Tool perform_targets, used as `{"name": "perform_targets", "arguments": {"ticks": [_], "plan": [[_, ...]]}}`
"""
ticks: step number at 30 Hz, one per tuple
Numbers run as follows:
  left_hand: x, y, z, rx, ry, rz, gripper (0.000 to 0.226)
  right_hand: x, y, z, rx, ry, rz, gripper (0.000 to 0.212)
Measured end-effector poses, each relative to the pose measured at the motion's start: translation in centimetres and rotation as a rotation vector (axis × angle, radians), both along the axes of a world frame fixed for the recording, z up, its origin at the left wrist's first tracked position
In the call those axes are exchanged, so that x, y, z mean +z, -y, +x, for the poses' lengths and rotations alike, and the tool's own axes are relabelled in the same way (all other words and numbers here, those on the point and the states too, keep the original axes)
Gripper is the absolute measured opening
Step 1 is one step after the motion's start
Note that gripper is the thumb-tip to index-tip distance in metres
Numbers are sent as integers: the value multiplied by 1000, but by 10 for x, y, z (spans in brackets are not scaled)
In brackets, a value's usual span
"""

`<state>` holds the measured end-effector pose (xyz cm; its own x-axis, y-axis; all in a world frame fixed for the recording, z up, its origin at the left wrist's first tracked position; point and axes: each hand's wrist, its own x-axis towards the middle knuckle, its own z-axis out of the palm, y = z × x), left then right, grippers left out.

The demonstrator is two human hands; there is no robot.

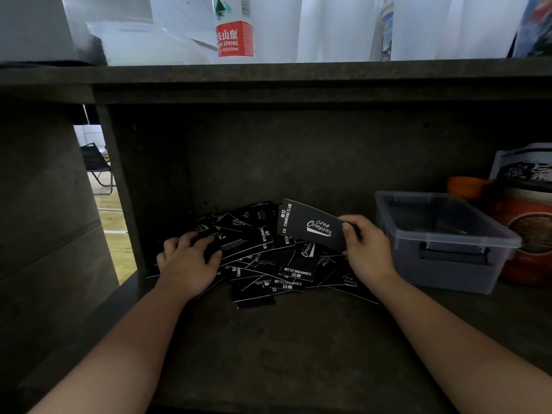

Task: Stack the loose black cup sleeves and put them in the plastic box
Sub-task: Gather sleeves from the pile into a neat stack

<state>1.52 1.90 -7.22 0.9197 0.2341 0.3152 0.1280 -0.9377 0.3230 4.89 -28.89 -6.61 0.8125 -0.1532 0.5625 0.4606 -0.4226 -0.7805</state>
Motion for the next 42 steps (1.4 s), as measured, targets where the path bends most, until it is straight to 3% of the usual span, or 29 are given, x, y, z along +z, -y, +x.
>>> {"name": "perform_targets", "arguments": {"ticks": [3, 7, 11, 21, 24, 29, 31, 35, 39, 42], "plan": [[0, -1, 0, 20, -30, -37, 61, 0, 0, 0, -2, 0, 5, 20], [4, 1, -4, -99, 113, -116, 47, 0, 0, 0, -9, 1, 12, 20], [10, 7, -9, -309, 293, -410, 20, 2, 0, -1, -24, 8, 46, 22], [12, 11, -12, -416, 446, -614, 13, 3, -5, -7, 44, 15, 11, 31], [11, 15, -13, -442, 405, -534, 16, 5, -9, -12, 138, 11, -57, 26], [11, 23, -8, -221, 383, -488, 35, 6, -21, -23, 300, 47, -84, 21], [12, 28, -9, -231, 409, -448, 48, 2, -26, -25, 321, 45, -141, 21], [12, 39, -15, -382, 399, -244, 62, 0, -32, -26, 313, 75, -263, 25], [11, 28, -13, -172, 488, -171, 45, 4, -20, -20, 198, 89, -209, 23], [3, 14, -7, -72, 288, -136, 59, 7, -11, -18, 135, 61, -124, 21]]}}
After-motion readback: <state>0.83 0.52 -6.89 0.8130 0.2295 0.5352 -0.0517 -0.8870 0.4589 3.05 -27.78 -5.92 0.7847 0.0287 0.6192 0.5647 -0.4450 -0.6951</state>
